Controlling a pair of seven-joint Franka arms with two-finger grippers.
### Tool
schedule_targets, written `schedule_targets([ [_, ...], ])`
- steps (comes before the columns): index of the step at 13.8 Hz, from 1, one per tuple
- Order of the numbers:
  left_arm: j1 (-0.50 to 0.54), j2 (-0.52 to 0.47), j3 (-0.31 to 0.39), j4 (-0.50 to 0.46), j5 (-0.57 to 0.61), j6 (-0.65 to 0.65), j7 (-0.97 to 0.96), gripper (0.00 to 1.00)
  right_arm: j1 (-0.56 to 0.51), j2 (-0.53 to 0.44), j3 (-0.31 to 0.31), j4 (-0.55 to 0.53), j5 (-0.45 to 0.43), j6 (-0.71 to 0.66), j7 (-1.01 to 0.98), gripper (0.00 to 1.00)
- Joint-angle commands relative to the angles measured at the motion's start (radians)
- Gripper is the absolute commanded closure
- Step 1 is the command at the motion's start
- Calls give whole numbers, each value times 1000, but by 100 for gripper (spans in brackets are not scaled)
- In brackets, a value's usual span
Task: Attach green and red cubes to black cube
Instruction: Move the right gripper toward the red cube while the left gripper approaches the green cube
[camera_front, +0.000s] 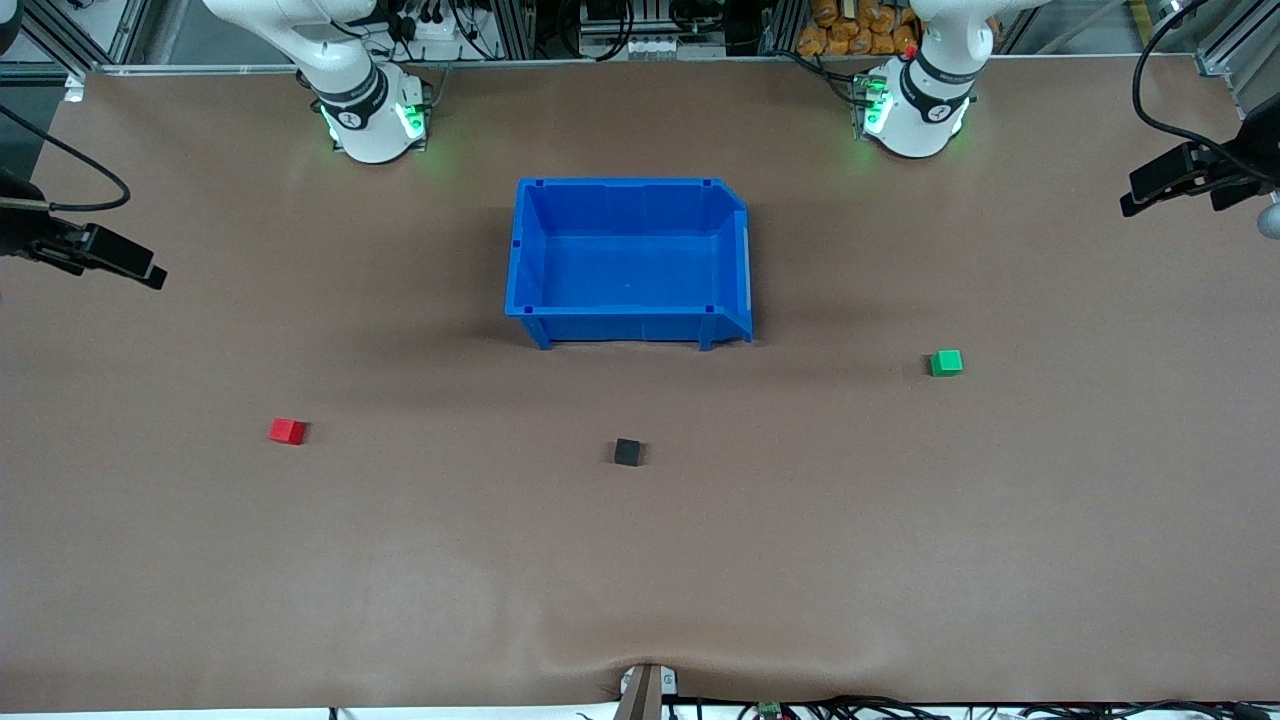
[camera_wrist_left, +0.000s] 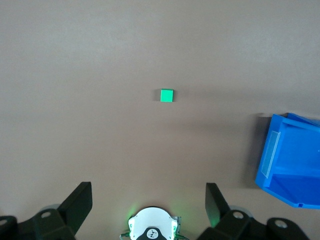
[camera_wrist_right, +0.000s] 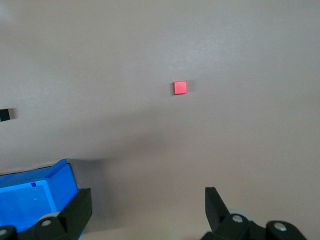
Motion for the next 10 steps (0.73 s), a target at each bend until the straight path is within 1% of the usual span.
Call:
schedule_targets([
  [1,1,3,-4,14,0,-19,4,0,-1,6,7,5,4,-9,7,0],
  [6,12,19,-3,9,-2,-19,15,0,31,9,7,5,4,-9,9,0],
  [10,9,51,-4,12,-2,-19,0,0,30,19,7,5,6,-3,9,0],
])
